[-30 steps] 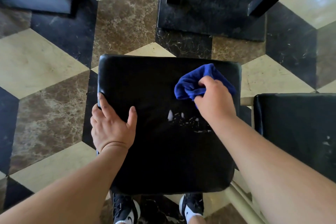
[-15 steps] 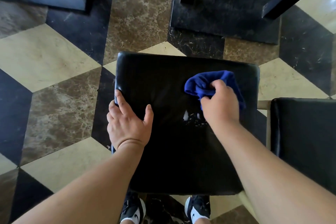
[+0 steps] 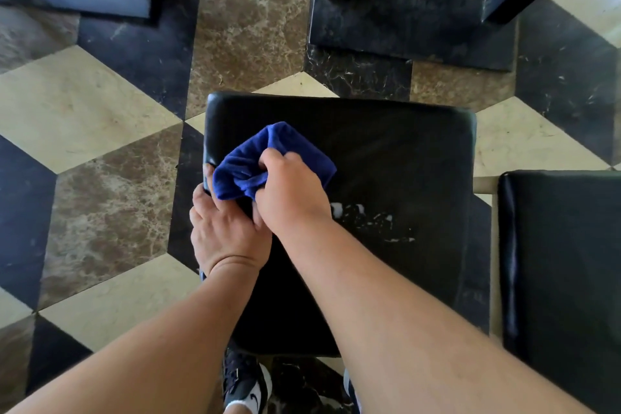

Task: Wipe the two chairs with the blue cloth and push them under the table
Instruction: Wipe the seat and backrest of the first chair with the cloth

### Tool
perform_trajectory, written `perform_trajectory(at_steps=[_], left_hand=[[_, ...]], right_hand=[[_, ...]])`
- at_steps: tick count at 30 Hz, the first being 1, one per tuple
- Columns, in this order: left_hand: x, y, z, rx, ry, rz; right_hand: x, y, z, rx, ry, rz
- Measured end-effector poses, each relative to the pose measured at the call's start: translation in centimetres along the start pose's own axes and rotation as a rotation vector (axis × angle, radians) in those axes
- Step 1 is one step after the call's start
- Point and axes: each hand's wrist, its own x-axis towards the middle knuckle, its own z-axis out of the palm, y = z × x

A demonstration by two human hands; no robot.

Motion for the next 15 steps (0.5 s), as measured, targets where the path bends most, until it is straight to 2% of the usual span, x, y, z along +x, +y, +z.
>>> perform_trajectory(at_steps=[6, 15], left_hand=[[-0.1, 0.1, 0.3, 0.016, 0.043, 0.004], [-0.2, 0.1, 0.4, 0.02, 0.058, 0.0]], right_hand=[[-2.2, 6.7, -3.9, -0.058, 0.061, 0.075], [-4.2, 16.9, -12.4, -0.207, 0.326, 0.295]])
